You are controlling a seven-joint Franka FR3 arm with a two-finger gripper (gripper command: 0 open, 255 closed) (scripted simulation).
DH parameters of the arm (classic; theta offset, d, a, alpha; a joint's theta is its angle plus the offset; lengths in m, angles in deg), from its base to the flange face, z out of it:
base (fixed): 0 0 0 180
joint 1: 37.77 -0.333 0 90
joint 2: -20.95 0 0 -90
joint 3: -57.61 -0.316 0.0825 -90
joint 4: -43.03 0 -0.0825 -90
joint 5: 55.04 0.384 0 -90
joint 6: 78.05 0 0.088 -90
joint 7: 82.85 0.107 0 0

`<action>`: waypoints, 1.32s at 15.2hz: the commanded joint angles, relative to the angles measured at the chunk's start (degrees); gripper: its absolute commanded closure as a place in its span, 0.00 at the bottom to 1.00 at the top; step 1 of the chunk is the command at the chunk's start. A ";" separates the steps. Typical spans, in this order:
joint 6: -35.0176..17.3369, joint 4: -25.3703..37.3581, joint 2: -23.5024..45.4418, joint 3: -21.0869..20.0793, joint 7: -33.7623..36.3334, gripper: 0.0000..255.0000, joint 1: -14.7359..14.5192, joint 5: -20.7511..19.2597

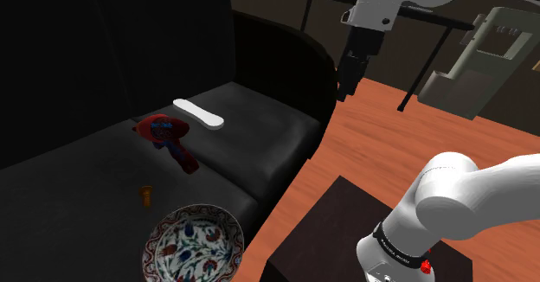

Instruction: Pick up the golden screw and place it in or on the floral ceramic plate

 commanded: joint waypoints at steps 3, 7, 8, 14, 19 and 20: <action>-1.78 -0.98 0.47 -2.73 3.62 0.00 -0.54 1.83; -5.65 -1.96 2.57 -8.23 10.75 0.00 -1.60 5.26; -6.67 -1.99 3.34 -9.59 12.52 0.00 -1.86 6.03; -13.08 -0.46 9.89 -17.77 23.06 0.00 -2.90 9.57; -18.44 3.10 17.69 -24.48 32.12 0.00 -2.98 10.33; -19.47 4.05 19.49 -25.78 34.01 0.00 -2.93 10.15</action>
